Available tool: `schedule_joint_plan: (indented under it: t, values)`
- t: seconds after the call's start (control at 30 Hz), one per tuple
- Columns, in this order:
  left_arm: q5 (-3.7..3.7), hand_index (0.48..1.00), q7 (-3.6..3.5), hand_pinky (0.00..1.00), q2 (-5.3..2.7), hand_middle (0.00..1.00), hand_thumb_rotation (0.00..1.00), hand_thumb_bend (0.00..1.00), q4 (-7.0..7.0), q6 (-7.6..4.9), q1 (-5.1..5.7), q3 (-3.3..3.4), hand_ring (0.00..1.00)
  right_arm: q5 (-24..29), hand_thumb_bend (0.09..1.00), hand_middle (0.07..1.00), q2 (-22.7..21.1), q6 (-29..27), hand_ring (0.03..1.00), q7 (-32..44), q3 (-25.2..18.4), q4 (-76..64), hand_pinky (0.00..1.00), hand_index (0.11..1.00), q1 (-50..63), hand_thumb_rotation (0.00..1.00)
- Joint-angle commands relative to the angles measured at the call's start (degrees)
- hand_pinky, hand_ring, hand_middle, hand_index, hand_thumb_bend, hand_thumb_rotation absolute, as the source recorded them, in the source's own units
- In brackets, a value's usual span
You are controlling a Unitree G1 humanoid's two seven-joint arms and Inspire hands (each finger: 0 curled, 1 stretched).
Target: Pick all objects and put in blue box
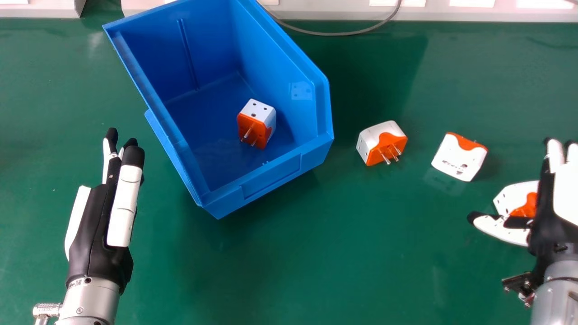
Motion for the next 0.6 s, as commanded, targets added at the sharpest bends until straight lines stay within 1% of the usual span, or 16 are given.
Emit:
schedule_joint_plan:
  t: [0.0,0.1,0.2,0.37,0.5,0.57]
  values:
    - [-0.48,1.0,-0.06,1.0,0.37,1.0,1.0,0.75,-0.81,-1.1,-0.12,0.24,1.0,0.16,0.56,0.97,-1.15,1.05,0.952,0.27,-0.58,2.02,0.88,0.923,-2.89,0.43]
    - [-0.46,1.0,-0.06,1.0,0.36,1.0,1.0,0.75,-0.7,-1.07,-0.18,0.27,1.0,0.84,0.561,0.97,-1.36,1.76,0.95,0.21,-0.55,4.4,0.88,0.924,-4.68,0.44]
    - [-0.42,1.0,-0.01,1.0,0.38,1.0,1.0,0.75,-1.28,-0.64,-0.04,0.25,1.0,1.97,0.563,0.969,-1.81,3.15,0.943,0.61,-0.6,9.31,0.88,0.926,-8.3,0.44]
    - [-0.45,1.0,-0.06,1.0,0.49,1.0,1.0,0.75,-1.77,-0.26,0.17,0.37,1.0,2.86,0.564,0.967,-3.26,5.89,0.937,2.44,0.18,13.81,0.88,0.923,-12.51,0.45]
    - [-0.53,1.0,-0.24,1.0,0.7,1.0,1.0,0.75,-1.48,-0.07,0.02,0.55,1.0,3.65,0.562,0.95,-4.84,7.91,0.914,3.48,0.76,18.38,0.87,0.894,-16.43,0.46]
    - [-0.68,1.0,-0.35,1.0,0.78,1.0,1.0,0.75,-1.17,-0.04,-0.11,0.66,1.0,4.61,0.56,0.937,-5.46,8.88,0.907,3.65,1.04,20.28,0.86,0.881,-18.11,0.45]
